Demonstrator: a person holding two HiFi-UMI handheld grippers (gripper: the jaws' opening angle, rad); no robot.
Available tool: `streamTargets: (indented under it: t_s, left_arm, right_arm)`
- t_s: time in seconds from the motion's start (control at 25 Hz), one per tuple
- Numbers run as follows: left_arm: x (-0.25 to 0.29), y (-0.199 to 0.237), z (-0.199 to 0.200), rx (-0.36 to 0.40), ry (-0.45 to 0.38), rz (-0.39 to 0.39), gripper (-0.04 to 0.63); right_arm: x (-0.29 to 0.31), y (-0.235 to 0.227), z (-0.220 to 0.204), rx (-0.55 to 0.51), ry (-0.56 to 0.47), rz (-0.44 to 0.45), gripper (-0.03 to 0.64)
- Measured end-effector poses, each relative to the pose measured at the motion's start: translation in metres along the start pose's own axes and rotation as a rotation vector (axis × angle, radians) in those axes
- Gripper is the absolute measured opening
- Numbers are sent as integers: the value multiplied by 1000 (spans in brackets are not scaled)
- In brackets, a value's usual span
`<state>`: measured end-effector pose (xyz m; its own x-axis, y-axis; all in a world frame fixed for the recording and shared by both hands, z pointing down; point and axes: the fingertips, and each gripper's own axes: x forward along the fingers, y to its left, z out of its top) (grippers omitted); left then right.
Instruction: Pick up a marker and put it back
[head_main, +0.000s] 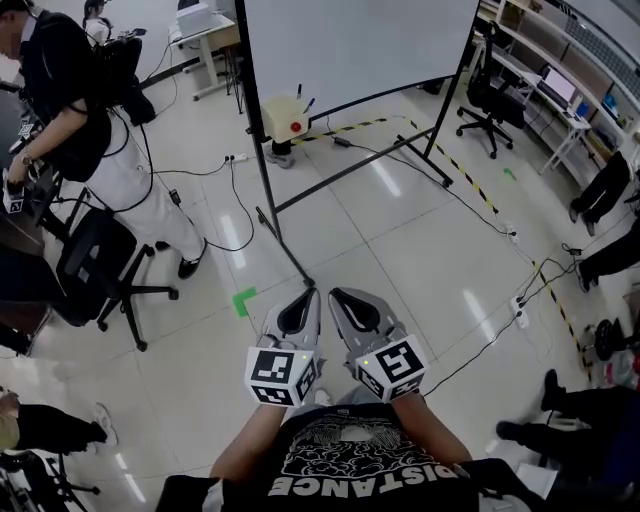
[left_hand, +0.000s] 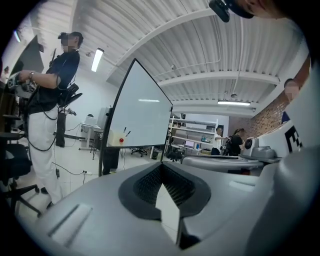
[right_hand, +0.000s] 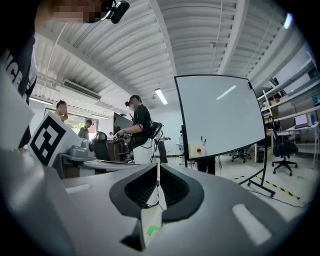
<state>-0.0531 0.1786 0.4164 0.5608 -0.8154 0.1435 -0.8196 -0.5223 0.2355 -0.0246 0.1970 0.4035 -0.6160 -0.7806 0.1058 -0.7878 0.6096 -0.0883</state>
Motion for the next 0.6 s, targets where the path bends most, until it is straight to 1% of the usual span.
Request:
streamTargets:
  t_s: [0.36,0.6]
  left_arm:
    - [29,22,14,26,-17,1,5]
    - [72,43,28,40,-33,14,5]
  right_arm:
    - [33,-23,12,-8,-32,2,0]
    - [69,-57,19,-16,-55,16,0]
